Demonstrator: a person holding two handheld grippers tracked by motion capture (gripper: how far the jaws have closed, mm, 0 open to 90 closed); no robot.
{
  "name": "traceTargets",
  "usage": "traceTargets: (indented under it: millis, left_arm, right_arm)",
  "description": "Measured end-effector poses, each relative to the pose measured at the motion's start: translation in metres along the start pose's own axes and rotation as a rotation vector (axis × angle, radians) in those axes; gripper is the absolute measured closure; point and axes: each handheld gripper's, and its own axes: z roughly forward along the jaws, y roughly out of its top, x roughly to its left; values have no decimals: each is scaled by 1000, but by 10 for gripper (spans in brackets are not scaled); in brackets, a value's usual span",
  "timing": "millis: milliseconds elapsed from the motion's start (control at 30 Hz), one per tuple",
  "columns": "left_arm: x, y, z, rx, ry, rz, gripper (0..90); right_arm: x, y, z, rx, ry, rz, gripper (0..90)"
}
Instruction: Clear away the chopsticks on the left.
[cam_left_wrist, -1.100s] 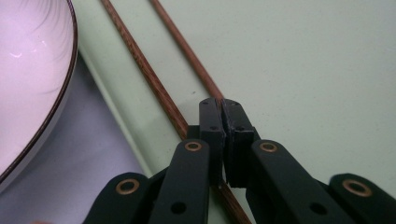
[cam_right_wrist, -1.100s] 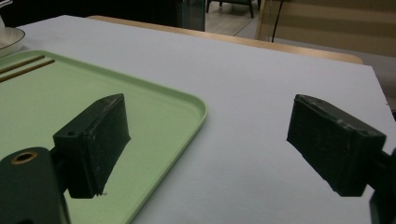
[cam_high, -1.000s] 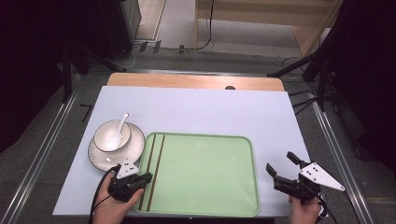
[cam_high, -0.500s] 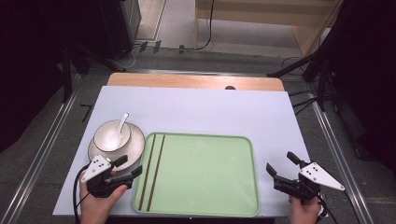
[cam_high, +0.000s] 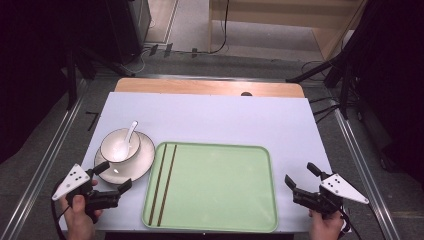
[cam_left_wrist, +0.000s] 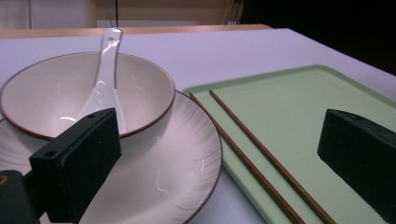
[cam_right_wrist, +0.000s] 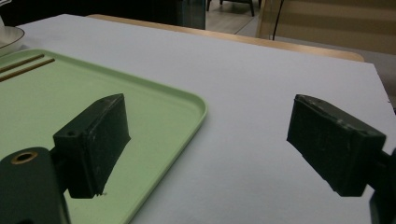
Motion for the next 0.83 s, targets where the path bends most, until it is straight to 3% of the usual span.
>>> traceTargets:
  millis: [267, 467, 700, 833]
  left_arm:
    - [23, -3, -12, -20, 36, -27, 0]
    - [39, -9, -16, 3, 62, -30, 0]
    - [48, -9, -20, -18, 46, -44, 0]
    - [50, -7, -20, -22, 39, -49, 0]
  right_arm:
    - [0, 0, 0, -2, -1, -1, 128]
    - [0, 0, 0, -2, 1, -1, 128]
    - [0, 0, 1, 1, 1, -2, 128]
    - [0, -1, 2, 3, 29, -19, 128]
